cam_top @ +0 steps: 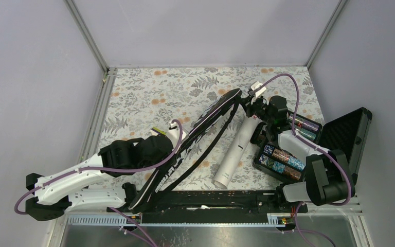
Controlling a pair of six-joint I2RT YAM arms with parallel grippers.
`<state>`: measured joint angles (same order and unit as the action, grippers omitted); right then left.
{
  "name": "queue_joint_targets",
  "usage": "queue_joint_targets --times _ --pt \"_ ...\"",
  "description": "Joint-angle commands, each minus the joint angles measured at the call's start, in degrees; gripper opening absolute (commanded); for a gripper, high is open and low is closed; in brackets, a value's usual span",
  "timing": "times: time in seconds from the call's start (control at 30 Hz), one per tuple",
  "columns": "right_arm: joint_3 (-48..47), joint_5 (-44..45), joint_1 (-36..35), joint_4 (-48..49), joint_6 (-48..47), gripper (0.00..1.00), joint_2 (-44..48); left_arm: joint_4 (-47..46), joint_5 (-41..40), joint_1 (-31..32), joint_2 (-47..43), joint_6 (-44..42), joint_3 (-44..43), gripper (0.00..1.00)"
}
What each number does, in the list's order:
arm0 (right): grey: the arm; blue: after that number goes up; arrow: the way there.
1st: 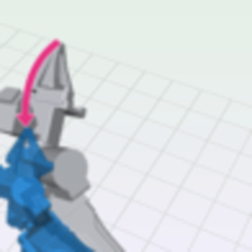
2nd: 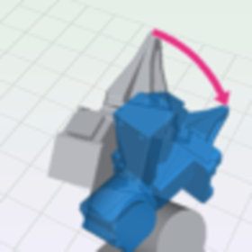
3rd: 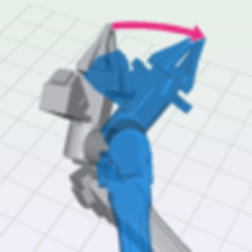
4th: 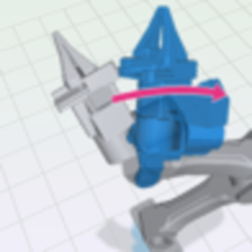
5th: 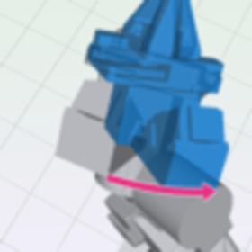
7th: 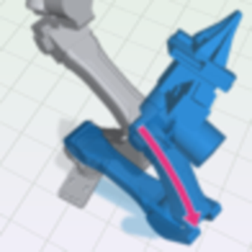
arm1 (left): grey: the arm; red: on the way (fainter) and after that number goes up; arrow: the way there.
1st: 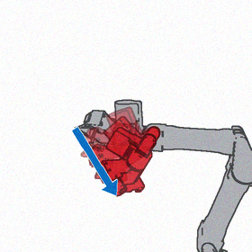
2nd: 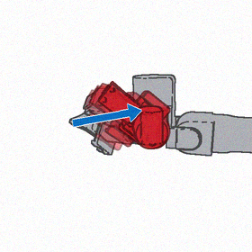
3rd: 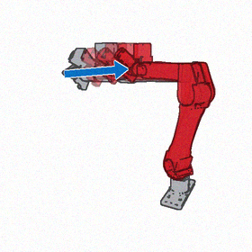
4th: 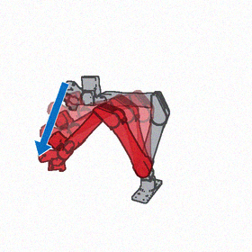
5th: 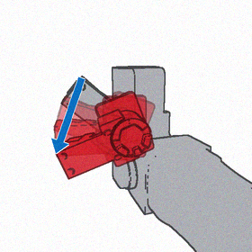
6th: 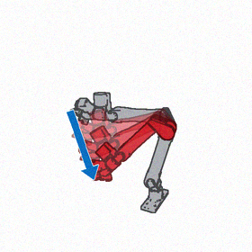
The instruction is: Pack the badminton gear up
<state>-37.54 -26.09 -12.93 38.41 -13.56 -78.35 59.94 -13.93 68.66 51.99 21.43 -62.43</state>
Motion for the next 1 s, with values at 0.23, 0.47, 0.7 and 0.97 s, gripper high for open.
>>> queue_joint_targets --times 0.23,0.47,0.7,0.97 --pt "-0.94 -0.11 -1.05 5.62 6.71 0.0 1.08 -8.36 -5.81 0.07 -0.52 0.44 -1.87 0.0" --pt "-1.31 0.29 -7.01 3.11 7.13 0.0 3.23 -12.27 -8.59 0.07 2.67 -0.83 -0.2 0.0" --pt "-0.13 -1.78 -13.67 1.49 7.42 0.0 6.21 -19.08 -9.69 -1.4 7.38 -1.97 1.41 0.0" --pt "4.26 -1.83 -21.5 2.62 8.19 0.0 10.29 -26.0 -5.01 -7.02 14.36 -4.01 0.27 0.03"
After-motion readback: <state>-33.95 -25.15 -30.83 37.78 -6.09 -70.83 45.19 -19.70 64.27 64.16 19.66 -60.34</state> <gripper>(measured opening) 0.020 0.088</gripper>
